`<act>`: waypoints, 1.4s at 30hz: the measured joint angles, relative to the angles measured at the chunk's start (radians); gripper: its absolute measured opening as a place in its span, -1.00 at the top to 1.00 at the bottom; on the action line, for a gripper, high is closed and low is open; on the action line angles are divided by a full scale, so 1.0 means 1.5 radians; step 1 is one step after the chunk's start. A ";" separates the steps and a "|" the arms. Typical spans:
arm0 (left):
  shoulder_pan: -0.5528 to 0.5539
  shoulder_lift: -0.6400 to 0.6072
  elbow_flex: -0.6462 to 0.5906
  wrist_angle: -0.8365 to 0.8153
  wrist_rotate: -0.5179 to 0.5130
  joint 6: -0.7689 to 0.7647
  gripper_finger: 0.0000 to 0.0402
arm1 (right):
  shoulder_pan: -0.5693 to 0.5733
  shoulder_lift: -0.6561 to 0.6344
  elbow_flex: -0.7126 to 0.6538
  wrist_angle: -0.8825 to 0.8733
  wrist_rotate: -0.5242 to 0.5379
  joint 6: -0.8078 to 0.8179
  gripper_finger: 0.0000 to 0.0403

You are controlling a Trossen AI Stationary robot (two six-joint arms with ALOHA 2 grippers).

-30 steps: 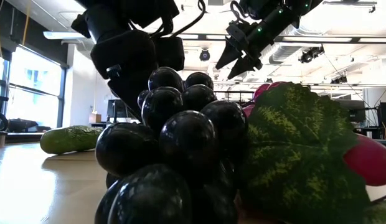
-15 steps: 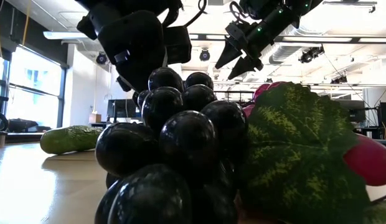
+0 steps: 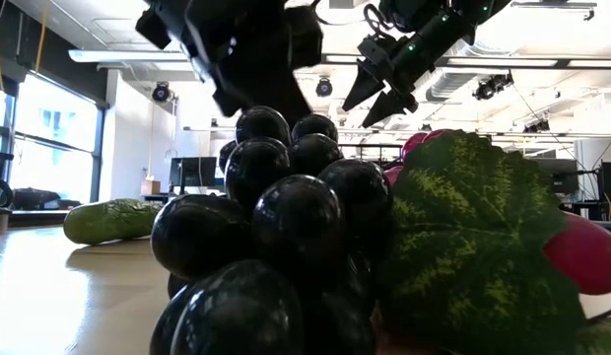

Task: Build produce basket
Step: Put the purple plum into the black wire basket

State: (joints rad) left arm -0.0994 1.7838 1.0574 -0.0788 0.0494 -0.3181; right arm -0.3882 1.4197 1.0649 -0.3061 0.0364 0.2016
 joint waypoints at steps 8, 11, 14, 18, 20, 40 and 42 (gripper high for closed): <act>-0.001 0.002 0.011 0.003 0.010 0.036 -0.60 | 0.001 0.000 0.000 0.000 0.000 0.000 -0.86; -0.001 0.002 0.011 0.012 -0.003 0.049 -0.60 | 0.001 0.000 0.000 -0.001 0.000 0.000 -0.86; -0.001 0.006 0.011 0.013 -0.027 0.062 -0.60 | 0.001 0.000 0.000 -0.001 0.000 0.000 -0.86; 0.007 0.026 0.010 0.026 -0.034 0.063 -0.60 | 0.001 0.000 0.000 -0.001 0.000 0.000 -0.86; 0.010 0.039 0.012 0.042 -0.008 0.060 -0.60 | 0.001 0.000 0.000 -0.002 0.000 0.000 -0.86; 0.009 0.104 0.011 0.088 0.001 0.017 -0.60 | 0.002 0.000 0.000 -0.013 -0.002 0.004 -0.86; 0.009 0.103 0.011 0.085 -0.015 0.016 -0.60 | 0.002 0.000 0.000 -0.013 -0.002 0.005 -0.86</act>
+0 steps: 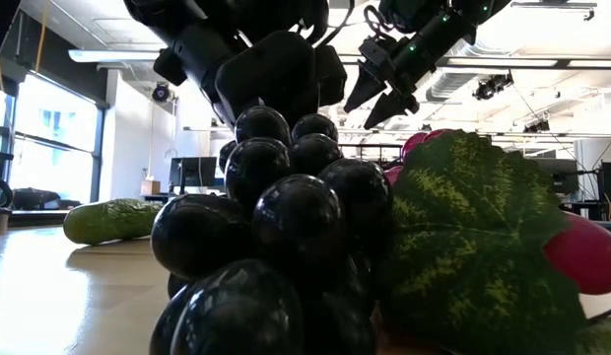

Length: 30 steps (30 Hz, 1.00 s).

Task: Build produce basket
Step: Put the purple plum into the black wire basket

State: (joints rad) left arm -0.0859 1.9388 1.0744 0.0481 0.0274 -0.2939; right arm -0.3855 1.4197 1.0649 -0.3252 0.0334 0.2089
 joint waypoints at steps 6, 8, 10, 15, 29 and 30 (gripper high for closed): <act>0.000 -0.003 0.002 -0.037 -0.021 -0.002 -0.51 | 0.000 0.000 0.000 -0.001 -0.009 0.000 -0.86; 0.000 -0.004 0.003 -0.049 -0.023 -0.001 -0.40 | 0.000 0.000 0.000 -0.001 -0.014 0.000 -0.86; 0.000 -0.003 0.003 -0.052 -0.019 0.006 -0.28 | 0.000 0.000 0.000 -0.001 -0.016 0.000 -0.86; 0.000 -0.003 0.002 -0.063 -0.018 0.031 -0.17 | 0.000 0.000 0.000 -0.001 -0.016 0.000 -0.86; 0.004 -0.060 -0.003 -0.111 -0.054 0.042 -0.16 | 0.000 -0.003 0.000 -0.001 -0.016 0.031 -0.86; 0.005 -0.069 -0.002 -0.119 -0.063 0.046 -0.16 | 0.000 -0.005 0.000 -0.004 -0.016 0.034 -0.86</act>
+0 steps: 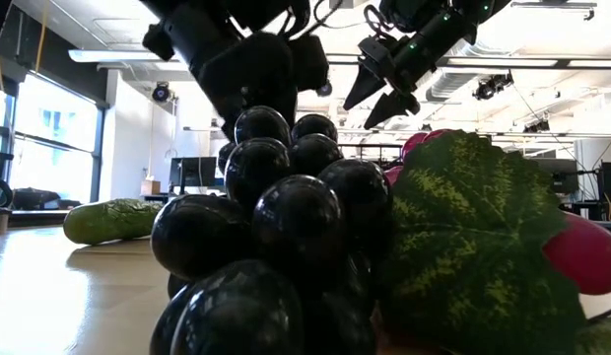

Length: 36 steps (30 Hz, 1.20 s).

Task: Build produce basket
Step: Put the purple plum into the black wire basket

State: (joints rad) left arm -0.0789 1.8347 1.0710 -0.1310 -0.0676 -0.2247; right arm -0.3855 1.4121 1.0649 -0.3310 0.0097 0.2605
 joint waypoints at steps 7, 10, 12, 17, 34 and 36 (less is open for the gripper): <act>0.024 -0.064 0.000 -0.056 -0.056 0.061 -0.16 | 0.001 -0.021 0.001 -0.014 0.003 0.003 -0.86; 0.046 -0.094 -0.001 -0.070 -0.069 0.086 -0.16 | 0.001 -0.030 0.001 -0.020 0.005 0.018 -0.86; 0.064 -0.115 0.001 -0.063 -0.071 0.108 -0.16 | 0.001 -0.033 0.001 -0.025 0.008 0.035 -0.86; 0.117 -0.171 0.000 -0.076 -0.073 0.156 -0.16 | 0.001 -0.035 0.001 -0.065 0.008 0.075 -0.86; 0.336 -0.266 0.002 -0.055 -0.012 0.295 -0.19 | 0.001 -0.046 0.001 -0.168 0.003 0.218 -0.86; 0.352 -0.265 0.002 -0.055 0.000 0.306 -0.22 | 0.001 -0.050 0.001 -0.185 0.007 0.229 -0.86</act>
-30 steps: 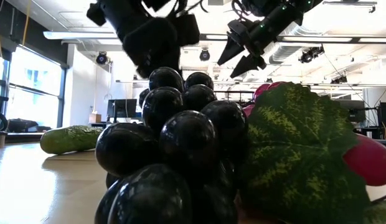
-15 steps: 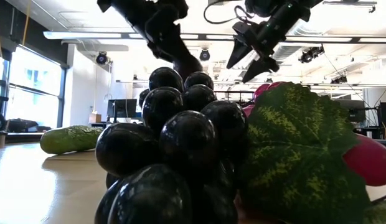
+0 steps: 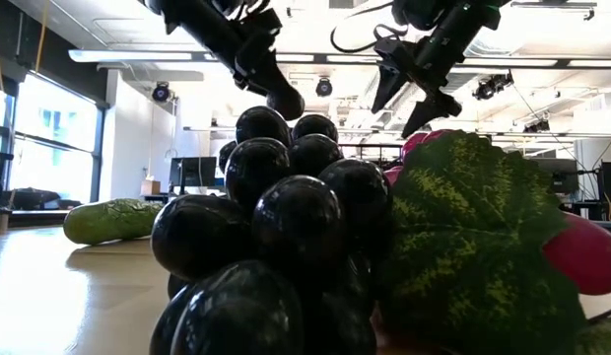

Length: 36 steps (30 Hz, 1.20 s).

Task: Build produce basket
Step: Put the purple plum into the black wire basket

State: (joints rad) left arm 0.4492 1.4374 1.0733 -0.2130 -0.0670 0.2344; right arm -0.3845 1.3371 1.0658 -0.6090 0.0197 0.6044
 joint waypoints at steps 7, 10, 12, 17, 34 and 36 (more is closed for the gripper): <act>0.017 0.003 0.000 0.000 -0.052 0.048 -0.37 | -0.002 -0.018 0.000 -0.095 0.022 0.006 -0.86; 0.016 0.003 0.000 0.000 -0.052 0.055 -0.41 | -0.002 -0.027 0.000 -0.143 0.039 0.005 -0.86; 0.012 0.003 0.000 0.000 -0.050 0.051 -0.43 | -0.004 -0.028 0.000 -0.170 0.045 -0.003 -0.86; 0.004 0.003 0.000 0.008 -0.047 0.024 -0.44 | -0.010 -0.029 0.000 -0.221 0.054 -0.059 -0.86; 0.015 0.003 0.000 0.035 -0.044 -0.063 -0.44 | -0.077 -0.027 0.000 -0.268 0.033 -0.232 -0.86; 0.015 0.003 0.000 0.035 -0.044 -0.063 -0.44 | -0.077 -0.025 0.000 -0.269 0.029 -0.249 -0.86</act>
State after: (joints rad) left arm 0.4713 1.4422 1.0733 -0.1600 -0.1329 0.1399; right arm -0.4999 1.2993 1.0657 -1.0118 0.0628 0.2305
